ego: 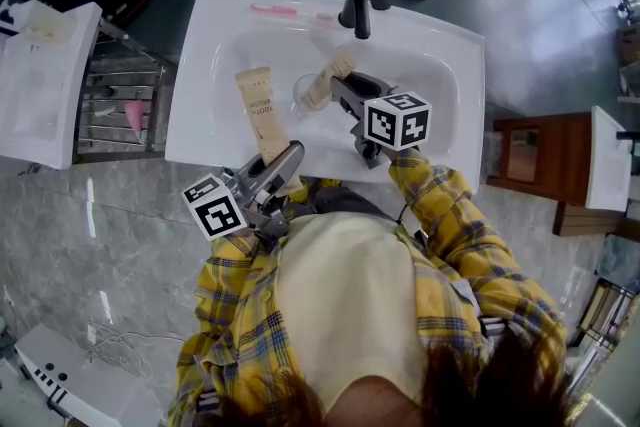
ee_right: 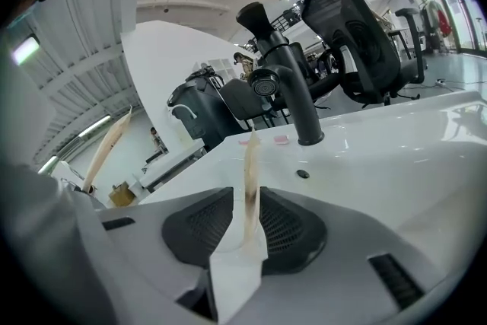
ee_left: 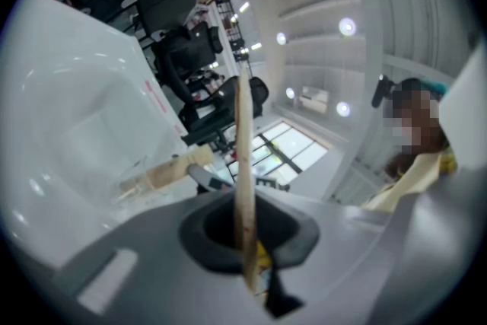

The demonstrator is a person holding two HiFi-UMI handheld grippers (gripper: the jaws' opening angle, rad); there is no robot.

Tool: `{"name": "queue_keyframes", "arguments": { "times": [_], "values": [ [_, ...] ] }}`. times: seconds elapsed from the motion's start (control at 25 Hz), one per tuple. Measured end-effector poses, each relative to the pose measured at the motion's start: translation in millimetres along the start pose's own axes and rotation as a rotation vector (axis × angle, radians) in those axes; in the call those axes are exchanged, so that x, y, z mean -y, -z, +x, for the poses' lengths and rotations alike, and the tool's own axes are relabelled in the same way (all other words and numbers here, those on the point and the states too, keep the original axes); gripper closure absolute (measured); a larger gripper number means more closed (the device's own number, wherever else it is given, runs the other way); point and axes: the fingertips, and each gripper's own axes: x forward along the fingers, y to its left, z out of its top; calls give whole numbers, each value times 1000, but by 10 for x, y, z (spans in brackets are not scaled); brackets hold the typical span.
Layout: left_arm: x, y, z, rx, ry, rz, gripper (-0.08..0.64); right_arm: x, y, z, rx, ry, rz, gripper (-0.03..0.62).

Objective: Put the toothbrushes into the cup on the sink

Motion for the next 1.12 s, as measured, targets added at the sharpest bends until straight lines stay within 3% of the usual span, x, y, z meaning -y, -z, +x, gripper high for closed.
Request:
{"name": "queue_keyframes", "arguments": {
  "times": [0.44, 0.64, 1.12],
  "values": [
    [5, 12, 29, -15, 17, -5, 551, -22, -34, -355, 18, 8, 45, 514],
    [-6, 20, 39, -29, 19, -4, 551, -198, -131, -523, 49, -29, 43, 514],
    [30, 125, 86, -125, 64, 7, 551, -1021, -411, -641, 72, -358, 146, 514]
  ]
}}
